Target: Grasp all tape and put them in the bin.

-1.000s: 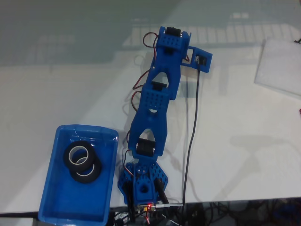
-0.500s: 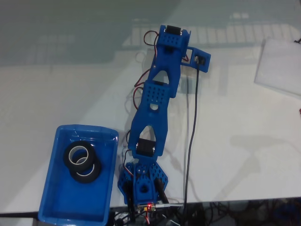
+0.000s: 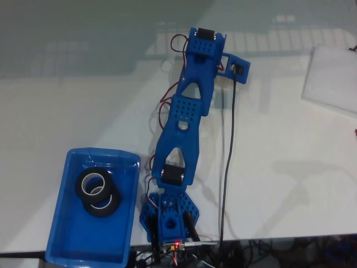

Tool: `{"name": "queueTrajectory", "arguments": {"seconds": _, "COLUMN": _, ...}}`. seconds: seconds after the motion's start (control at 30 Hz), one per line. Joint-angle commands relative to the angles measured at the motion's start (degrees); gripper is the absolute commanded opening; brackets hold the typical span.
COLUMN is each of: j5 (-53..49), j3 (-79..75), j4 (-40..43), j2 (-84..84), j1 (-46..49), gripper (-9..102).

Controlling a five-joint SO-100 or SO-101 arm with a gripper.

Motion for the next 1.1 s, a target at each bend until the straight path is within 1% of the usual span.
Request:
{"name": "queueTrajectory", "arguments": {"seconds": 0.0, "j5": 0.4, "j3": -1.6, "j4": 0.0, "j2": 0.1, "j1": -0.6, "gripper": 0}}
{"name": "queueTrajectory", "arguments": {"seconds": 0.27, "j5": 0.5, "j3": 0.5, "j4": -0.4, "j2": 5.0, "j1": -1.1, "gripper": 0}}
{"name": "queueTrajectory", "arguments": {"seconds": 0.4, "j5": -0.1, "j3": 6.5, "j4": -1.8, "j2": 14.7, "j1": -3.6, "gripper": 0}}
{"name": "queueTrajectory", "arguments": {"seconds": 0.5, "j5": -2.1, "j3": 12.5, "j4": -1.8, "j2": 25.9, "j1": -7.6, "gripper": 0}}
{"name": "queueTrajectory", "arguments": {"seconds": 0.67, "j5": -9.1, "j3": 25.2, "j4": -3.0, "j2": 46.6, "j1": -17.4, "gripper": 0}}
{"name": "queueTrajectory", "arguments": {"seconds": 0.9, "j5": -29.2, "j3": 49.8, "j4": -3.6, "j2": 74.4, "j1": -37.6, "gripper": 0}}
{"name": "queueTrajectory", "arguments": {"seconds": 1.07, "j5": -38.6, "j3": 62.2, "j4": -2.8, "j2": 87.3, "j1": -51.2, "gripper": 0}}
